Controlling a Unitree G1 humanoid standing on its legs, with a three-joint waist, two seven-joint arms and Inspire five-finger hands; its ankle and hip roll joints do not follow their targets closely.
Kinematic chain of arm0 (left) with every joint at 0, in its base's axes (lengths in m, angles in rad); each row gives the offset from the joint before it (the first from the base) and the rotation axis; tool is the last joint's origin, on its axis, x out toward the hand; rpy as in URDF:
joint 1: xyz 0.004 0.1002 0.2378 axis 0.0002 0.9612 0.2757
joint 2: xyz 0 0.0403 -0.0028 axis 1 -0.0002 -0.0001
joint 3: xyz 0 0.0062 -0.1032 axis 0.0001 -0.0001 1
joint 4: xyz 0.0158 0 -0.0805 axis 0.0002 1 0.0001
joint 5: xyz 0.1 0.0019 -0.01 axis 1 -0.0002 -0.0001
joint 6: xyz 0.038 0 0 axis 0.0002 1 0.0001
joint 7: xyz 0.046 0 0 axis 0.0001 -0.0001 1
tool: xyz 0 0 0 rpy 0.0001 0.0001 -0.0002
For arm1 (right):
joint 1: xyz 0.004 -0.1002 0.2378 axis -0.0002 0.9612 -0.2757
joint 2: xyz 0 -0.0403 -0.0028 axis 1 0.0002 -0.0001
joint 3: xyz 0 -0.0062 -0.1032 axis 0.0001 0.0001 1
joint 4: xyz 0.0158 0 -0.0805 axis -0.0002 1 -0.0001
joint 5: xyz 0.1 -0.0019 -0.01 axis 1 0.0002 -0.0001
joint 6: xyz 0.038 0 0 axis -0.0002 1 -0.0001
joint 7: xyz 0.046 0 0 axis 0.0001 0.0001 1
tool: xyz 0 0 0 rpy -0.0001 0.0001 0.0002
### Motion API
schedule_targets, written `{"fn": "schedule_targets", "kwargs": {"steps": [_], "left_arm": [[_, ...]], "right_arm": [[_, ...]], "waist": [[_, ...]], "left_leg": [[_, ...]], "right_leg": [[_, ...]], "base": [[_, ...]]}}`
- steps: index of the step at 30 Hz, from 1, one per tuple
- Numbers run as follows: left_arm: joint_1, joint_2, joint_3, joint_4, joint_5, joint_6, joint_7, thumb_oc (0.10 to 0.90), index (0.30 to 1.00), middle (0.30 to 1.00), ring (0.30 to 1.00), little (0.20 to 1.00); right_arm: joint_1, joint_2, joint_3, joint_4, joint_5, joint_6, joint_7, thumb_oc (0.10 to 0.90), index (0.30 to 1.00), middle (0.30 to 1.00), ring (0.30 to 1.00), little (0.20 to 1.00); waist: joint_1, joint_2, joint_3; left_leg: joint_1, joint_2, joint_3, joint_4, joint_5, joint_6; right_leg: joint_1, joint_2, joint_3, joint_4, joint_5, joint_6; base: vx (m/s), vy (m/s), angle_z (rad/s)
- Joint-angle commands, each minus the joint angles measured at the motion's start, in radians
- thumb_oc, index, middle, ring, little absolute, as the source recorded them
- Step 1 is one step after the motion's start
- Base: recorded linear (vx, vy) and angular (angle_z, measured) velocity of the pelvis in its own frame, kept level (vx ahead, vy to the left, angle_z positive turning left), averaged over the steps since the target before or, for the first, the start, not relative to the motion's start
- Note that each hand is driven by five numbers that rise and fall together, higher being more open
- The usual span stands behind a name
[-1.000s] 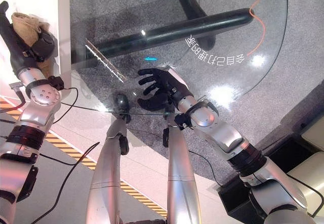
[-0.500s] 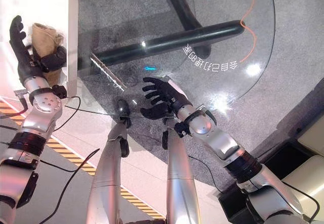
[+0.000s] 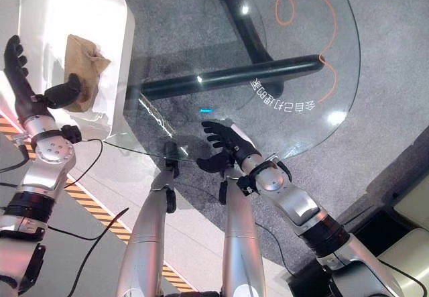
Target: Wipe the table with a cloth and put it in the basket.
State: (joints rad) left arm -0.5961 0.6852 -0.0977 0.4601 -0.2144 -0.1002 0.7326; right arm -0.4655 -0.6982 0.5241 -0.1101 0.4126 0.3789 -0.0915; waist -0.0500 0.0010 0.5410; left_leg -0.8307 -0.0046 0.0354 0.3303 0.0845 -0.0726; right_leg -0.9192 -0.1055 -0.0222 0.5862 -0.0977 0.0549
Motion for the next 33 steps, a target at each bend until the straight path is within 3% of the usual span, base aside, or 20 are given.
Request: {"fn": "schedule_targets", "kwargs": {"steps": [1,9,16,19,22,27,30,33], "left_arm": [[-0.023,0.085,0.069,-0.07,0.012,-0.098,0.054,0.8,0.9,0.9,0.9,0.9],[0.096,0.072,0.083,-0.203,0.017,-0.098,-0.122,0.8,0.9,0.9,0.9,0.9],[0.309,-0.012,0.084,-0.333,-0.057,-0.107,-0.233,0.8,0.9,0.9,0.9,0.9],[0.398,-0.069,0.053,-0.343,-0.105,-0.072,-0.293,0.8,0.9,0.9,0.9,0.9],[0.494,-0.108,0.015,-0.289,-0.206,0.006,-0.358,0.8,0.9,0.9,0.9,0.9],[0.602,-0.163,-0.034,-0.145,-0.341,0.048,-0.46,0.8,0.9,0.9,0.9,0.9],[0.675,-0.209,-0.066,-0.042,-0.365,0.074,-0.58,0.8,0.9,0.9,0.9,0.9],[0.711,-0.256,-0.113,0.056,-0.364,0.094,-0.598,0.8,0.9,0.9,0.9,0.9]], "right_arm": [[0.037,0.001,-0.045,-0.146,-0.015,-0.037,0.004,0.8,0.9,0.9,0.9,0.9],[0.111,0.017,-0.057,-0.148,-0.059,-0.05,0.018,0.8,0.9,0.9,0.9,0.9],[0.264,0.034,-0.098,-0.086,-0.083,-0.17,0.033,0.8,0.9,0.9,0.9,0.9],[0.334,0.061,-0.11,-0.012,-0.102,-0.239,0.033,0.8,0.9,0.9,0.9,0.9],[0.411,0.081,-0.142,0.087,-0.086,-0.314,0.016,0.8,0.9,0.9,0.9,0.9],[0.471,0.119,-0.169,0.26,-0.106,-0.377,-0.012,0.8,0.9,0.9,0.9,0.9],[0.511,0.158,-0.183,0.389,-0.083,-0.397,-0.034,0.8,0.9,0.9,0.9,0.9],[0.523,0.211,-0.185,0.52,-0.054,-0.374,-0.046,0.8,0.9,0.9,0.9,0.9]], "waist": [[0.002,0.018,-0.021],[0.016,0.012,-0.021],[0.03,0.005,-0.021],[0.038,0.002,-0.021],[0.041,-0.002,-0.021],[0.042,-0.005,-0.024],[0.047,-0.008,-0.07],[0.054,-0.013,-0.125]], "left_leg": [[0.036,-0.065,0.064,0.092,-0.129,0.031],[0.128,-0.07,0.046,0.061,-0.13,0.034],[0.236,-0.075,0.017,0.02,-0.127,0.032],[0.306,-0.076,-0.001,-0.011,-0.121,0.029],[0.386,-0.073,-0.009,-0.031,-0.119,0.023],[0.5,-0.066,-0.018,-0.054,-0.119,0.014],[0.554,-0.06,-0.024,-0.083,-0.119,0.008],[0.614,-0.052,-0.034,-0.127,-0.114,0.006]], "right_leg": [[0.094,0.039,-0.067,-0.184,0.073,0.032],[0.191,0.049,-0.077,-0.196,0.055,0.028],[0.305,0.057,-0.082,-0.217,0.032,0.026],[0.376,0.06,-0.087,-0.232,0.022,0.026],[0.464,0.062,-0.096,-0.248,0.008,0.02],[0.598,0.064,-0.116,-0.286,-0.002,0.007],[0.668,0.061,-0.129,-0.325,-0.002,0.001],[0.745,0.059,-0.138,-0.374,0.002,0.001]], "base": [[-0.04,-0.096,0.06],[-0.03,-0.093,0.03],[-0.04,-0.112,-0.01],[-0.03,-0.121,-0.05],[-0.02,-0.117,-0.01],[0.0,-0.118,0.0],[0.05,-0.109,0.08],[0.09,-0.136,0.06]]}}
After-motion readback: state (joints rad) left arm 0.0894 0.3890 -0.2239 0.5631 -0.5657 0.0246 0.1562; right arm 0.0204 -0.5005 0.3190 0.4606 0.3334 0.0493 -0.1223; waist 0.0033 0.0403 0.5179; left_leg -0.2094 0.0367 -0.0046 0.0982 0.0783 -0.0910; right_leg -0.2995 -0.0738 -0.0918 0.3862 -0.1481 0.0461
